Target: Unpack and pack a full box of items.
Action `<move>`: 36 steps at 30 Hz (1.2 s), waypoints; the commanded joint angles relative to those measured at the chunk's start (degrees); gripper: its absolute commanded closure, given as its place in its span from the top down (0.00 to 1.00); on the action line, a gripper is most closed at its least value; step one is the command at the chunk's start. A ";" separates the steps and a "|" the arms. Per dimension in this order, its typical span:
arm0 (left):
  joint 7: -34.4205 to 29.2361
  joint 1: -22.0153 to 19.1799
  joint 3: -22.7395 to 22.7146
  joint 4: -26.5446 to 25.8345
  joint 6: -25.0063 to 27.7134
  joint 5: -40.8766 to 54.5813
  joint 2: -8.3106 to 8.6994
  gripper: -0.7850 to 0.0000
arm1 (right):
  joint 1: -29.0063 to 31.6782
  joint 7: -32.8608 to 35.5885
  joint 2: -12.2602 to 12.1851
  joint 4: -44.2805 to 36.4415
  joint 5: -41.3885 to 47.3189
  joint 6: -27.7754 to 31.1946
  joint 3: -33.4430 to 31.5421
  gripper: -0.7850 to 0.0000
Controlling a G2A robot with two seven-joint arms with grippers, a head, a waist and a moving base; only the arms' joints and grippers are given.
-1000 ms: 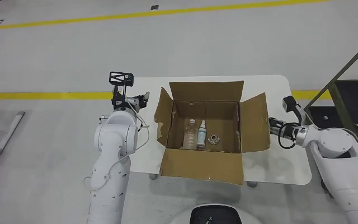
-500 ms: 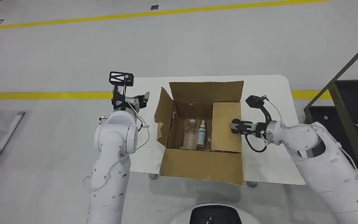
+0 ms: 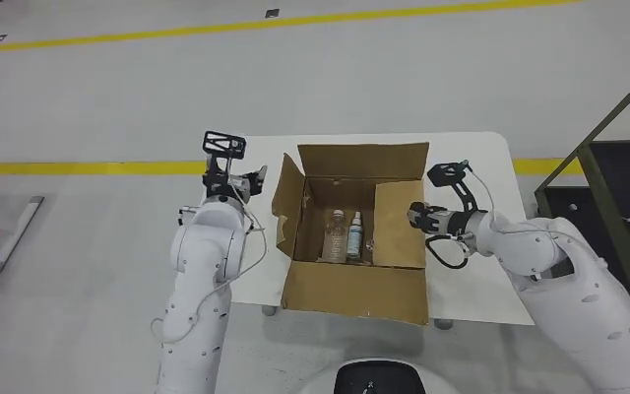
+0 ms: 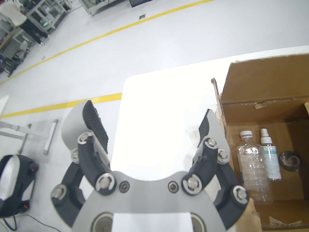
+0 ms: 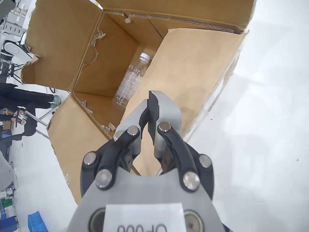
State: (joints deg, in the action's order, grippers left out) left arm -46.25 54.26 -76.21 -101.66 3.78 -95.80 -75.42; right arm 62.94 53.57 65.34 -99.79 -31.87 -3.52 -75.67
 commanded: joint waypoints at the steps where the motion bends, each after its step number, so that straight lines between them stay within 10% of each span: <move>1: 3.40 1.33 0.49 -0.05 3.92 -5.48 0.47 0.00 | -0.03 -0.03 0.02 0.06 0.07 -0.02 0.05 0.00; 6: 9.96 4.01 0.54 0.24 10.30 -12.21 1.34 0.00 | 0.48 -0.76 0.00 -0.26 -0.11 0.83 0.23 0.00; 20: 16.37 4.31 -0.45 3.18 17.62 -9.06 1.85 0.00 | 9.38 -35.03 0.26 -2.69 -0.87 8.51 -6.82 0.00; 36: 13.29 0.76 6.17 6.70 19.75 2.10 0.43 0.00 | 10.01 -35.68 0.41 -0.20 1.62 3.64 -8.90 0.00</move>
State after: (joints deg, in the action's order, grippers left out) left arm -32.91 55.48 -70.82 -95.36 23.32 -94.26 -74.87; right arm 72.92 18.29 65.72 -100.56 -30.49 0.38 -84.32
